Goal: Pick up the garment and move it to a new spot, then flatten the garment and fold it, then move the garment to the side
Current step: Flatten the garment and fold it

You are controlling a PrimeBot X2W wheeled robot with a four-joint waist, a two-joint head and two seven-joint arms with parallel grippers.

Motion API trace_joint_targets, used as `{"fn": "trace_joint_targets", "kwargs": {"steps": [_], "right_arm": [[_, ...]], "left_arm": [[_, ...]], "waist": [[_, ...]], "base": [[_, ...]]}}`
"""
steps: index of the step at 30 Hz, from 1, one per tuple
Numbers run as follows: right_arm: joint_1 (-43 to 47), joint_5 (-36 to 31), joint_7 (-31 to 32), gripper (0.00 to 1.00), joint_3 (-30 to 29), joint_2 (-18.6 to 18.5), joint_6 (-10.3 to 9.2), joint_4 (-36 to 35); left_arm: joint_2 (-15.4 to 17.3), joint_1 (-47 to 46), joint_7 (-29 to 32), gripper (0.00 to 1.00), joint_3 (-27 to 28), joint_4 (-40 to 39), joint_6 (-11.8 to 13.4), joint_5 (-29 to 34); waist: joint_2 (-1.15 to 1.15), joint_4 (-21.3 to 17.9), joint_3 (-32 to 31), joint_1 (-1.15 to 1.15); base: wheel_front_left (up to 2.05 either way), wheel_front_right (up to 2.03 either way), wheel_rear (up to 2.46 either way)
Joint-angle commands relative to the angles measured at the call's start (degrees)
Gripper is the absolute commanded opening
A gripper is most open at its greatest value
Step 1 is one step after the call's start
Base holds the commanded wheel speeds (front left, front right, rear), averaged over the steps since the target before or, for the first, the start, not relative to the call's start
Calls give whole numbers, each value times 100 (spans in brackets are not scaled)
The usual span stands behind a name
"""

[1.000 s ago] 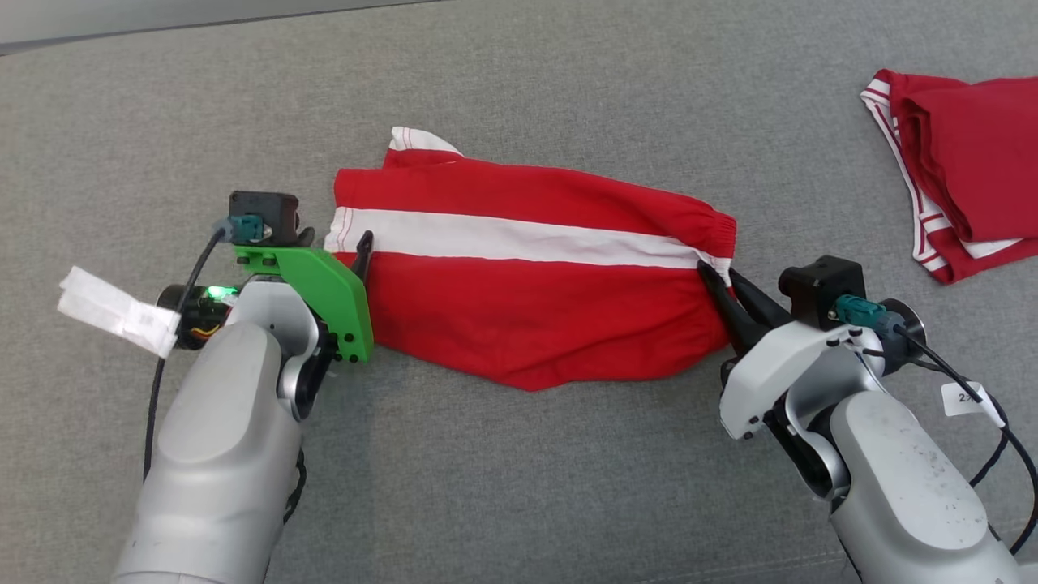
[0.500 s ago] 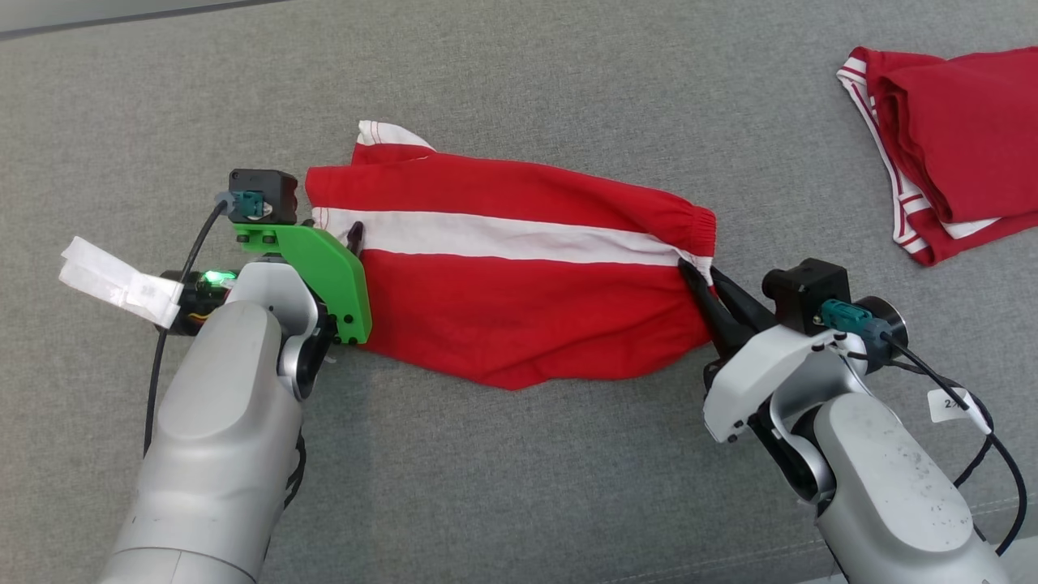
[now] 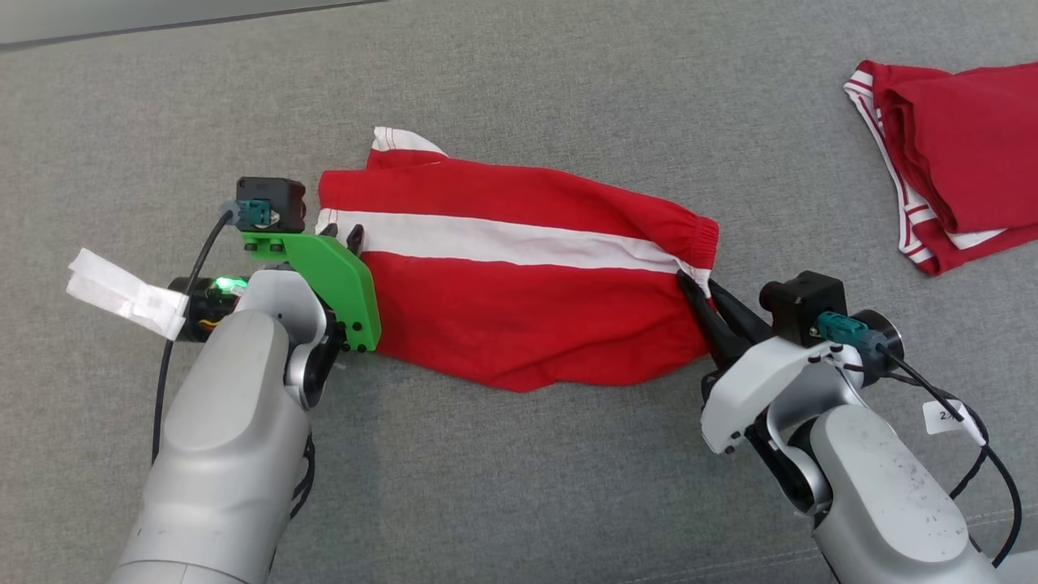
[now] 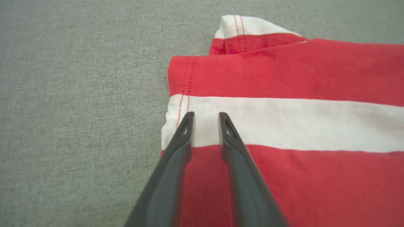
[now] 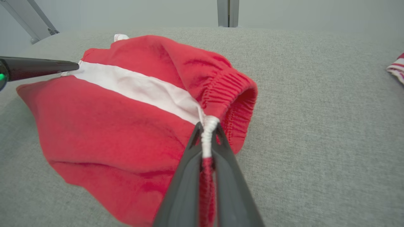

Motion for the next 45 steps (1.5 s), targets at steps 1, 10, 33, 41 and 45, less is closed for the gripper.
{"fn": "trace_joint_targets", "kwargs": {"steps": [1, 10, 33, 41, 45], "right_arm": [[52, 26, -18, 0, 7, 10, -9, 10], [24, 67, -24, 0, 64, 5, -9, 9], [-68, 24, -226, 0, -21, 13, -9, 23], [-48, -232, -814, 0, -551, 59, -9, -245], [66, -358, -1061, 0, -899, 82, -9, -638]], "left_arm": [[20, 83, -25, 38, 17, -37, 30, -57], [123, 157, 28, 100, 0, 60, 243, -25], [85, 53, -406, 0, 90, -242, 146, -362], [111, 634, -1242, 0, 222, -1214, -33, -562], [144, 1166, -1549, 0, 278, -2158, 5, -613]], "waist": [[0, 3, -11, 0], [0, -52, 1, 0], [0, -40, 15, 0], [0, -27, -273, 0], [0, 4, -537, 0]], "base": [[0, 0, 0], [0, 0, 0], [0, 0, 0], [0, 0, 0], [0, 0, 0]]}}
